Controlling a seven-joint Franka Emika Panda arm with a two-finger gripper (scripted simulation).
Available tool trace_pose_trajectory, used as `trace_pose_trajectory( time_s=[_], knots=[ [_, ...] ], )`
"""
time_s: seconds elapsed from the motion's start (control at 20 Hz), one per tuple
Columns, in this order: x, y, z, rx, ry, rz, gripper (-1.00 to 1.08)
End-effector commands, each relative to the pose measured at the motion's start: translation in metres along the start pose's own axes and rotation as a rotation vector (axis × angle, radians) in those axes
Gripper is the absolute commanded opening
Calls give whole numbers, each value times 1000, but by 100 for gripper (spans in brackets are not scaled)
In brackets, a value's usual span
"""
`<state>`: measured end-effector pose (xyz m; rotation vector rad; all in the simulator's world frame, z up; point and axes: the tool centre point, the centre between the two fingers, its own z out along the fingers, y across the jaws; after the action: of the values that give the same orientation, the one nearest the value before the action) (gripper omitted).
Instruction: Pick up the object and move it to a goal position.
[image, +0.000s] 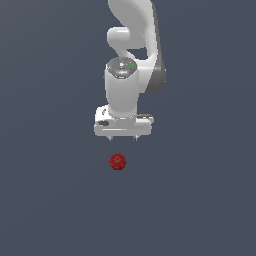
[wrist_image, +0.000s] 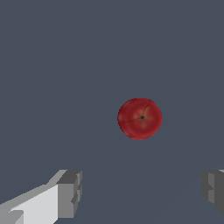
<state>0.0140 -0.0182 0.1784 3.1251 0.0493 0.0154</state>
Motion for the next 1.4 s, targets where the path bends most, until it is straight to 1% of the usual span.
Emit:
trace_pose_trajectory(
  time_s=[0.0, 0.3, 0.9, 1.35],
  knots=[
    [2, 2, 4, 0, -1, -28, 100],
    [9, 7, 19, -1, -4, -131, 100],
    [27, 21, 61, 9, -7, -414, 100],
    [34, 28, 79, 17, -5, -534, 100]
  ],
)
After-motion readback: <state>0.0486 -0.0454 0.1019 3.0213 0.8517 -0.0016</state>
